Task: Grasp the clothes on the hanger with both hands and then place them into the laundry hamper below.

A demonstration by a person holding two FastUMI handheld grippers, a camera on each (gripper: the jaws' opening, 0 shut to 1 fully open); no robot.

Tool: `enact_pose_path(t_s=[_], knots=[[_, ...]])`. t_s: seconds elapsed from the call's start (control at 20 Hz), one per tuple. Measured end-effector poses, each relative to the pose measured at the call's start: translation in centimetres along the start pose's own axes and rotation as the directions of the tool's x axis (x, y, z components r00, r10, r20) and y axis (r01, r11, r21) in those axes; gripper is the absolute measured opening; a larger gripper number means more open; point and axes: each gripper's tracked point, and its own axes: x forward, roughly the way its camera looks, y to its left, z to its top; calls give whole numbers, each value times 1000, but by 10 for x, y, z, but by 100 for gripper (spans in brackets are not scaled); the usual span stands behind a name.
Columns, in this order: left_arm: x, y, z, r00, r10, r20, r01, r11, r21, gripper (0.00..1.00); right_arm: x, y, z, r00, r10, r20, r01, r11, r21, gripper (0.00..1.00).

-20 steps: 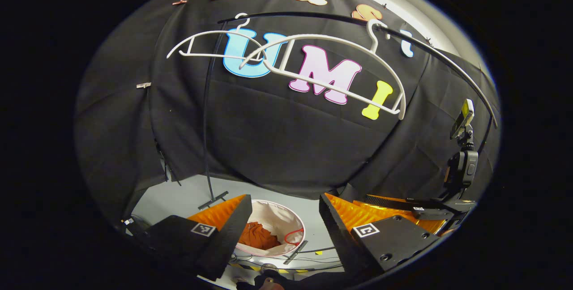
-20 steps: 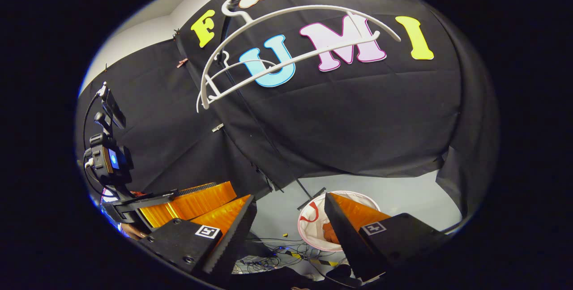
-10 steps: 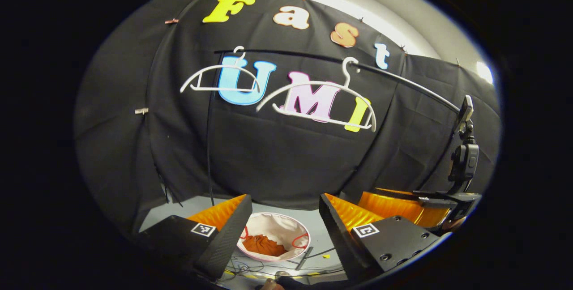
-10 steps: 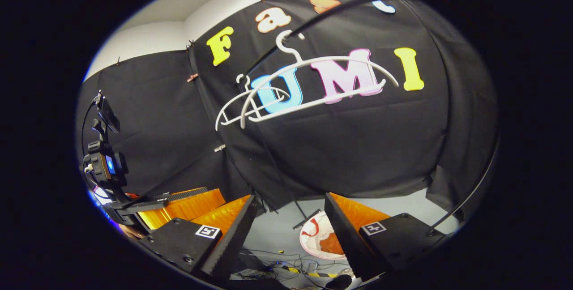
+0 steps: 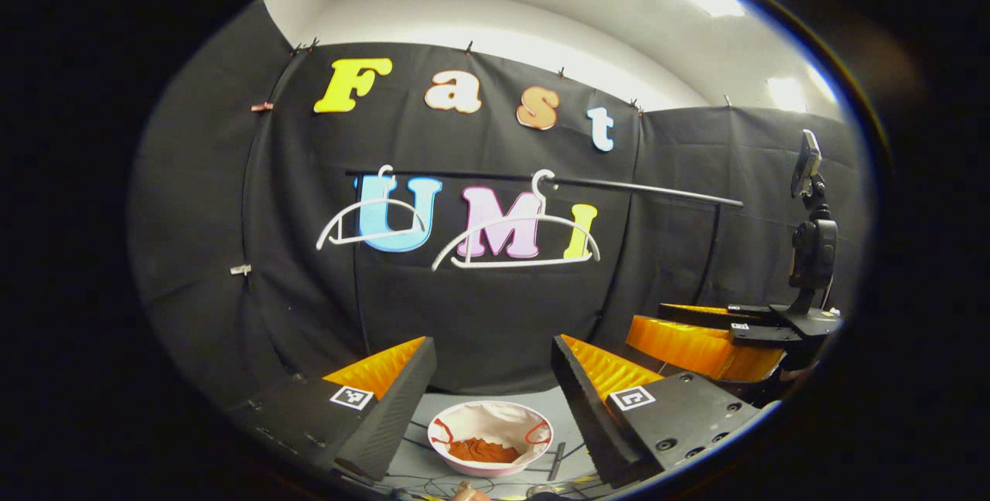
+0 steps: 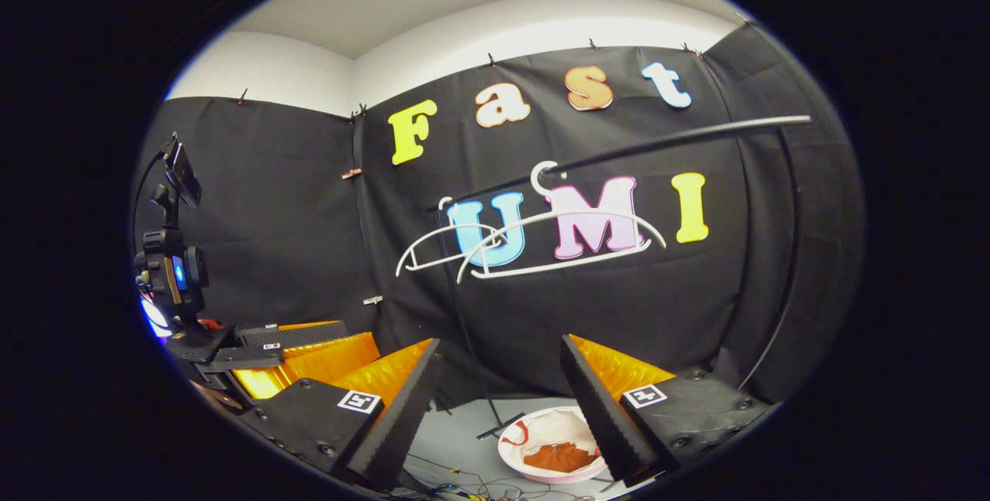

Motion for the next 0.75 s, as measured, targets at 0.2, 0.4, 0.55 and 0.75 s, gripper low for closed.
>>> enact_pose_path(t_s=[0.2,0.4,0.55,0.75], knots=[[-18,-7,33,992,-1,128,-4,999,41,93,-20,4,29,995,-16,96,18,1000,-25,100],[-31,-13,48,984,1,179,-15,997,79,95,-32,8,50,982,-21,185,31,998,-51,98],[-33,-18,56,980,-4,197,-10,997,72,95,-36,13,58,976,-9,217,21,999,-50,97],[-31,-14,56,980,4,198,-20,997,76,92,-37,10,66,970,-11,242,25,998,-56,98]])
